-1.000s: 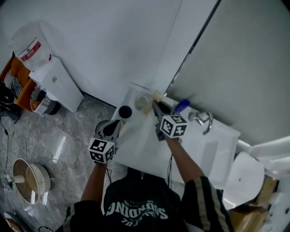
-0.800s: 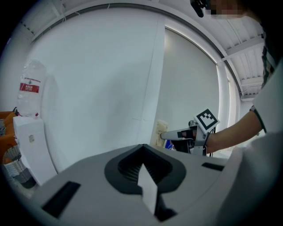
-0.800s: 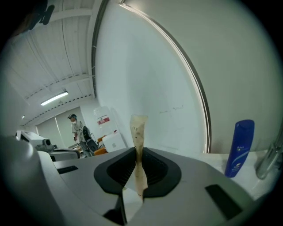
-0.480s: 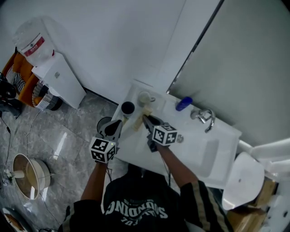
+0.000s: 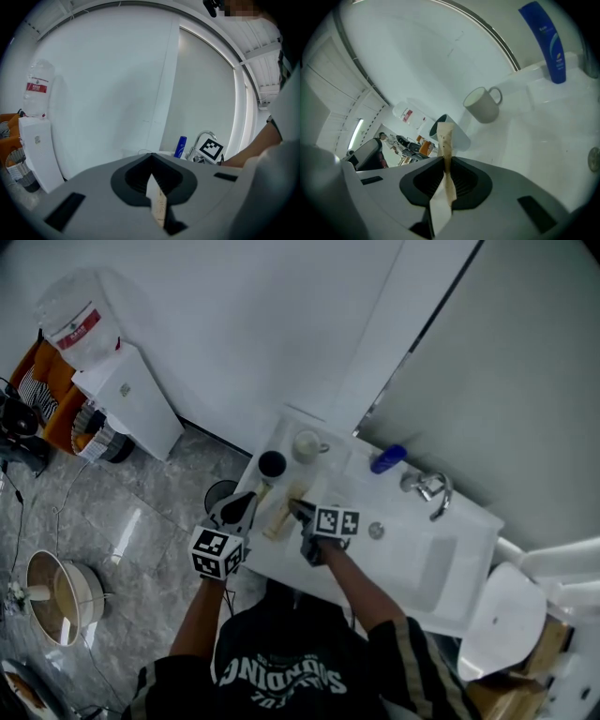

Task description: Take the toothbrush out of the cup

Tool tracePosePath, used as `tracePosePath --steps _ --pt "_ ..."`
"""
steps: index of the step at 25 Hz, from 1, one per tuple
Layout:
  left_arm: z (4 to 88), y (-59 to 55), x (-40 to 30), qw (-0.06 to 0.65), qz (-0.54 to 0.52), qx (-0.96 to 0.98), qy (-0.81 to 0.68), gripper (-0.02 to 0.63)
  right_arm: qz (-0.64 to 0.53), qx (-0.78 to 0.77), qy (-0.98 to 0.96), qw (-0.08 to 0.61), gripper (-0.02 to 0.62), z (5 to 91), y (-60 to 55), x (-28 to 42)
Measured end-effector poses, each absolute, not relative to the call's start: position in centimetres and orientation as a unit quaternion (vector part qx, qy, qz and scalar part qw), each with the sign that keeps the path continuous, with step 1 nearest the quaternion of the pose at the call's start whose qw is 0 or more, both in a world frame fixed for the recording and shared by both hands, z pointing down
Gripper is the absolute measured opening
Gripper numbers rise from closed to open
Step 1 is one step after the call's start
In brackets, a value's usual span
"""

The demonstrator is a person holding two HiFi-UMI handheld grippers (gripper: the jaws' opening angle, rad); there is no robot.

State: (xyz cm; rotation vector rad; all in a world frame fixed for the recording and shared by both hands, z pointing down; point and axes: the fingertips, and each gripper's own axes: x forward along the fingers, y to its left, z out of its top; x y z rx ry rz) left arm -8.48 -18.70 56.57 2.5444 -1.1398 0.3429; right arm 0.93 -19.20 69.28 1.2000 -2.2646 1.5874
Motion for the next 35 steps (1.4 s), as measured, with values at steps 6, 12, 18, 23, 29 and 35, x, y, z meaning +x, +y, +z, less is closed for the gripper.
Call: tracePosePath --steps 6,12,18,23,29,35 --pt "57.7 -18.6 -9.1 0.176 0.126 0.889 -0.404 0.000 0.538 0.388 -0.743 0.086 0.043 71.7 -18.9 0.5" --pt "58.5 -18.5 -9.6 0.186 0.130 0.884 -0.409 0.000 0.547 0.383 -0.734 0.125 0.043 74.4 -18.2 0.0" --pt "58.9 -18.4 -10.3 0.190 0.132 0.881 -0.412 0.000 0.527 0.401 -0.728 0.181 0.131 76.6 -17.7 0.4" --pt "58.9 -18.3 -9.7 0.189 0.132 0.884 -0.407 0.000 0.507 0.418 -0.725 0.207 0.158 77.1 -17.6 1.7" --pt "58.1 -18.2 -8.5 0.181 0.130 0.893 -0.392 0.000 0.488 0.434 -0.734 0.186 0.156 75.1 -17.5 2.7" --pt "57.3 -18.1 -6.5 0.169 0.127 0.905 -0.370 0.000 0.367 0.477 -0.776 0.191 0.002 70.5 -17.6 5.0"
